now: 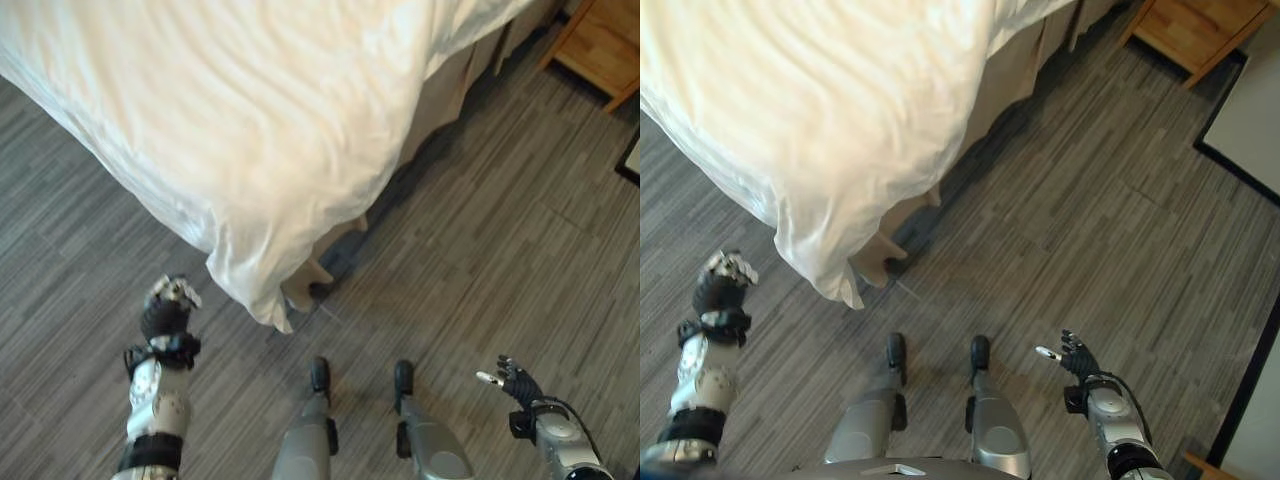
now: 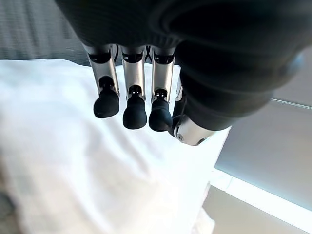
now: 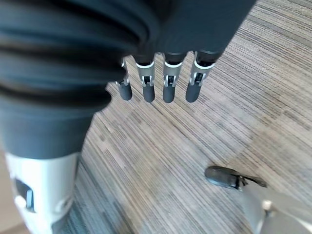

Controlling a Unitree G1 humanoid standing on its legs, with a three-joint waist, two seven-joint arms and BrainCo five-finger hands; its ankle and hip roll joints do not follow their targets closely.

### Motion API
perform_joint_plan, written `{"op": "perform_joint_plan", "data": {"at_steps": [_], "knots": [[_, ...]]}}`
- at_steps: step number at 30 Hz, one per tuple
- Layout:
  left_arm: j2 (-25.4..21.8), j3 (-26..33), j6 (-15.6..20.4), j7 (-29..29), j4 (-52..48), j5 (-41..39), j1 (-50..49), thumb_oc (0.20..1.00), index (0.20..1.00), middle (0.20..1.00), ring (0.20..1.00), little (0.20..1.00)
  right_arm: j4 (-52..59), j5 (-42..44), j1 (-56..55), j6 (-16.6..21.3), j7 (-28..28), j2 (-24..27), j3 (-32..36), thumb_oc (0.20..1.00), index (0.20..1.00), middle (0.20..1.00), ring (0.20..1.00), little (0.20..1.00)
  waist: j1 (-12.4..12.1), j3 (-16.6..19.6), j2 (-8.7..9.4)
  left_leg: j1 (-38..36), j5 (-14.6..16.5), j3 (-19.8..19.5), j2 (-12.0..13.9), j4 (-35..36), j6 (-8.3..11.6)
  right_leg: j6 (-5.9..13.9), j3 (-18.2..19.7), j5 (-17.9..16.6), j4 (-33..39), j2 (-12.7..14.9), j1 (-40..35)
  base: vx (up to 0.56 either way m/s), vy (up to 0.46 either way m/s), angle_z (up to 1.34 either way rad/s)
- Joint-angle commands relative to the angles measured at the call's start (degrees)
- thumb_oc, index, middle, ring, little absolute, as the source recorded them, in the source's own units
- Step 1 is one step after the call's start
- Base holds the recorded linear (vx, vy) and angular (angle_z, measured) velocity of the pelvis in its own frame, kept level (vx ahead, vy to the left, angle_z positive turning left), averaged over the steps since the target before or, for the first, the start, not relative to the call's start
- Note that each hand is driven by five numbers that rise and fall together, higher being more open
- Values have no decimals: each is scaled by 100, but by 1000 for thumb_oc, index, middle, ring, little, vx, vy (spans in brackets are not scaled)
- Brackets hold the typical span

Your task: Making the bed.

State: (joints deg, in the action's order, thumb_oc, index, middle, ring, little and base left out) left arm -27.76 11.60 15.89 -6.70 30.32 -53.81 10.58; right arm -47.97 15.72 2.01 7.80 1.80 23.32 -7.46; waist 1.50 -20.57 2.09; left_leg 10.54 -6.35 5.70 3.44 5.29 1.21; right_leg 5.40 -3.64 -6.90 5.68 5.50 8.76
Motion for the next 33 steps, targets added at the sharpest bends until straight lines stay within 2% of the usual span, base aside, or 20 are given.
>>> {"op": "perform_joint_plan", "data": {"at_steps": [1,6,13,15,19,25,26,27,30,33], "knots": [[-478,157,509,369,82,-2,438,200,200,200,200,200,78,96,147,177,-176,120,-202,1000,1000,1000,1000,1000,72,49,369,-38,214,-351,-26,-29,361,306,85,132,-179,162,179,-4,-5,-3],[-708,17,580,527,243,25,930,200,200,200,200,200,92,168,163,203,-248,165,-234,1000,1000,1000,1000,1000,165,-44,439,56,196,-292,11,-29,398,321,109,93,-166,131,306,-4,-9,-4],[-682,-79,601,654,590,-41,1281,200,200,200,200,200,177,316,209,273,-338,178,-225,1000,1000,1000,1000,1000,254,-265,499,206,146,-236,43,-29,442,329,126,61,-187,105,485,-11,-17,-9],[-506,9,657,721,920,-272,1452,200,200,200,200,200,244,369,242,335,-407,109,-296,1000,1000,1000,1000,1000,304,-402,585,309,129,-199,79,-29,467,337,128,16,-157,70,589,-12,-40,-2],[-384,47,681,755,1072,-390,1489,200,200,200,200,200,403,514,242,393,-463,114,-292,1000,1000,1000,1000,1000,329,-530,641,429,108,-181,107,-29,497,335,115,5,-165,58,697,1,-12,-3],[-532,68,749,839,1224,-532,1757,200,200,200,200,200,638,691,397,521,-591,185,-302,1000,1000,1000,1000,1000,357,-764,726,671,42,-201,162,-29,536,338,96,-5,-287,39,969,-25,-14,2],[-602,68,752,866,1312,-555,1854,200,200,200,200,200,687,743,445,543,-612,200,-307,1000,1000,1000,1000,1000,373,-827,765,742,22,-199,181,-29,546,333,92,-15,-318,24,1054,-87,-71,1],[-797,29,784,990,1465,-599,2182,200,200,200,200,200,863,833,593,634,-722,267,-356,1000,1000,1000,1000,1000,458,-922,897,1000,-17,-194,255,-29,562,333,106,-83,-346,-49,1370,-85,-89,-1],[-915,82,849,1065,1606,-731,2383,200,200,200,200,200,946,951,671,717,-813,232,-381,1000,1000,1000,1000,1000,517,-922,1004,1252,-85,-178,330,-29,602,336,104,-145,-342,-106,1610,-41,-66,-2],[-1009,487,955,1379,2368,-1180,2577,200,200,200,200,200,1039,1056,586,820,-911,88,-507,1000,1000,1000,1000,1000,608,-922,1227,1454,-59,-162,449,-29,668,354,65,-174,-259,-220,1806,9,-95,-7]]}}
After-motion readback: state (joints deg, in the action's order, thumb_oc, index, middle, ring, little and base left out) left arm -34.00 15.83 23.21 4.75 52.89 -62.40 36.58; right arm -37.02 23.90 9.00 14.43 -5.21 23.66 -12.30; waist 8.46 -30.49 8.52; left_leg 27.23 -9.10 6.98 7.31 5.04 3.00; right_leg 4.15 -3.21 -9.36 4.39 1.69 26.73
